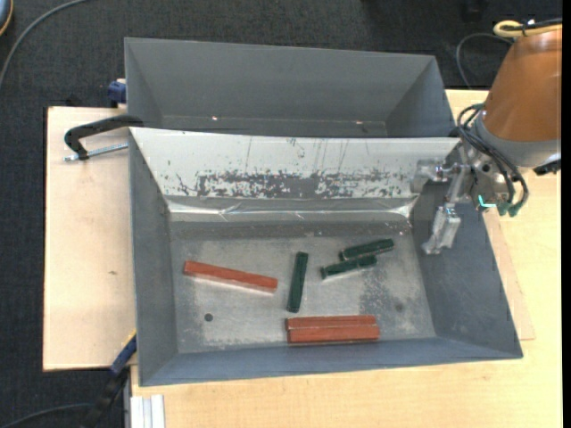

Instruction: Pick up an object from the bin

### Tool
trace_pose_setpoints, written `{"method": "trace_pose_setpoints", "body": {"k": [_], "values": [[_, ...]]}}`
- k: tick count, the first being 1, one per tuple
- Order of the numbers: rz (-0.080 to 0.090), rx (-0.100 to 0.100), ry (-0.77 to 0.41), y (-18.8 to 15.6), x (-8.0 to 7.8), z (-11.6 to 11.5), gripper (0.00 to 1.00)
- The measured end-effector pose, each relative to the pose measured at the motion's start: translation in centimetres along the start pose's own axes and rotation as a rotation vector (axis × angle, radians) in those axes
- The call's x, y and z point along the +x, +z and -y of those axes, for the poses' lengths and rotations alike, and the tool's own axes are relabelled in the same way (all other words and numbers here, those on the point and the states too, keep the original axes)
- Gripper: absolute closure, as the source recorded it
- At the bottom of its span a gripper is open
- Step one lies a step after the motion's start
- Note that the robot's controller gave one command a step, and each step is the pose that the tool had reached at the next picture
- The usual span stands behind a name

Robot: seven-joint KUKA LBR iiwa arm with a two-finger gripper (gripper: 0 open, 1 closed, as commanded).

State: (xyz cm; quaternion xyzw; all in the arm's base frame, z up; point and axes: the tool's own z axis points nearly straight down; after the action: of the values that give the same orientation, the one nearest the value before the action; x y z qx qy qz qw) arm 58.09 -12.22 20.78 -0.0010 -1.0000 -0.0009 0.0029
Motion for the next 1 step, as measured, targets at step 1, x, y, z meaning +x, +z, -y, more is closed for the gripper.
{"method": "trace_pose_setpoints", "body": {"k": [1], "values": [[0.001,-0.002,-0.079,14.16,-1.43,-7.24,0.0]]}}
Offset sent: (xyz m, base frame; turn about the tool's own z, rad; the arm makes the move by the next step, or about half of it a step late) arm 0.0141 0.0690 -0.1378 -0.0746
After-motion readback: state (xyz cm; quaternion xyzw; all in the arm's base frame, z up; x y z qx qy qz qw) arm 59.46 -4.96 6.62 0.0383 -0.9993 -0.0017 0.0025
